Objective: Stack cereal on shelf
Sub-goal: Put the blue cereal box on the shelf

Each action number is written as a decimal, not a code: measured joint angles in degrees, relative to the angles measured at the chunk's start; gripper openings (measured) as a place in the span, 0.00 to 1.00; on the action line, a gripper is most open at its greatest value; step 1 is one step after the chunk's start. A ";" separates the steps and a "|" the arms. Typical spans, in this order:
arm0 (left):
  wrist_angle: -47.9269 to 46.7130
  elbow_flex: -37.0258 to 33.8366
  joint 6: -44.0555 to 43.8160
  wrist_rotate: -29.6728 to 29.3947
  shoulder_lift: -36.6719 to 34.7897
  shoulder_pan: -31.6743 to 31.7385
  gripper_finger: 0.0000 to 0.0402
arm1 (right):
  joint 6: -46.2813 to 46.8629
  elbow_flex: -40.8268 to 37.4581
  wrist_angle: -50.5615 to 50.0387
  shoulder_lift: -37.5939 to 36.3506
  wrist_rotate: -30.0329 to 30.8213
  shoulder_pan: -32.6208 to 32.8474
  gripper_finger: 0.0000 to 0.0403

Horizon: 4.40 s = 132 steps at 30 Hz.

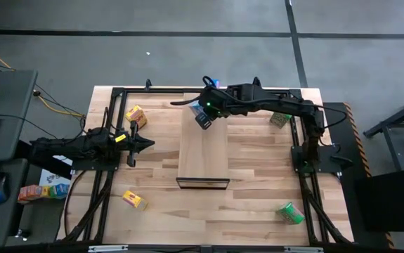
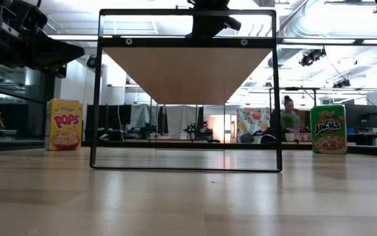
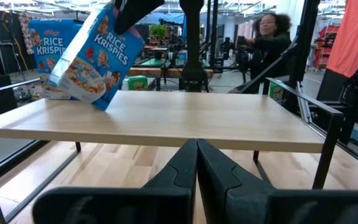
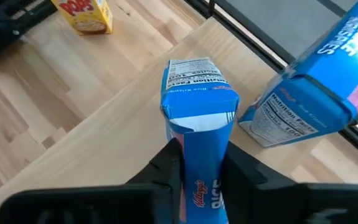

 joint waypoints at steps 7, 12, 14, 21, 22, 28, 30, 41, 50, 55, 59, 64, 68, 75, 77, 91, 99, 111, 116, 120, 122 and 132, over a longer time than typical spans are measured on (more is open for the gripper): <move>0.00 -0.02 0.00 0.00 -0.01 0.00 0.01 | -1.47 0.00 2.98 -0.01 3.19 0.00 0.32; 0.00 0.01 0.00 -0.02 0.00 0.00 0.01 | -4.58 0.00 6.36 -0.02 5.63 0.00 0.41; 0.00 0.00 0.00 0.00 0.00 0.00 0.01 | -5.76 0.00 7.54 -0.02 6.60 0.00 0.43; 0.00 -0.01 0.00 0.00 -0.02 0.00 0.01 | -11.06 0.09 9.47 -0.23 5.76 0.25 0.47; 0.00 0.01 0.00 -0.02 0.00 0.00 0.01 | -12.33 0.09 8.91 -0.49 5.76 0.48 0.47; 0.00 0.01 0.00 -0.01 0.00 0.00 0.01 | -15.06 0.09 2.31 -4.68 9.37 3.57 0.44; 0.00 -0.01 0.00 -0.01 -0.01 0.00 0.01 | -14.83 0.09 -1.77 -6.48 12.43 5.21 0.42; 0.00 0.01 0.00 -0.02 -0.01 0.00 0.01 | 0.78 -1.75 -21.57 -13.66 28.35 18.03 0.27; 0.00 -0.01 0.00 0.00 0.00 0.00 0.01 | 12.98 -27.87 -19.43 -27.22 30.71 22.47 0.03; 0.00 0.00 0.00 -0.01 0.00 0.00 0.01 | 12.99 -44.68 -7.00 -37.48 25.80 21.93 0.01; 0.00 0.00 0.00 -0.01 0.01 0.00 0.01 | 5.19 -57.09 11.59 -45.60 19.85 21.94 0.00; 0.00 0.00 0.00 -0.02 -0.02 0.00 0.01 | -6.20 -70.89 36.21 -52.96 11.92 21.93 0.00; 0.00 0.01 0.00 0.01 -0.02 0.00 0.01 | -13.85 -79.19 52.32 -55.54 5.71 20.61 0.00; 0.00 -0.01 0.00 -0.01 0.00 0.00 0.01 | -24.95 -88.58 76.06 -52.89 5.12 16.54 0.00; 0.00 0.00 0.00 -0.01 -0.01 0.00 0.01 | -27.65 -89.33 82.78 -50.88 6.45 14.71 0.00; 0.00 0.01 0.00 0.00 0.00 0.00 0.01 | -28.94 -79.38 88.78 -31.68 4.82 6.20 0.00; 0.00 0.00 0.00 -0.02 -0.02 0.00 0.01 | -30.21 -72.01 88.32 -24.93 3.43 5.66 0.00; 0.00 0.00 0.00 -0.02 0.01 0.00 0.01 | -31.54 -60.18 70.90 -18.04 -4.66 6.37 0.00; 0.00 -0.01 0.00 -0.01 0.00 0.00 0.01 | -31.92 -58.10 57.61 -20.36 2.93 9.75 0.00; 0.02 0.00 0.00 -0.02 -0.01 0.00 0.01 | -30.18 -58.01 53.13 -21.40 17.97 12.07 0.00; 0.00 -0.02 0.00 -0.02 0.01 0.00 0.01 | -29.83 -58.01 52.80 -21.44 24.46 12.55 0.00; 0.02 0.01 0.00 -0.01 0.01 0.00 0.01 | -29.25 -58.01 60.39 -19.28 24.85 9.32 0.00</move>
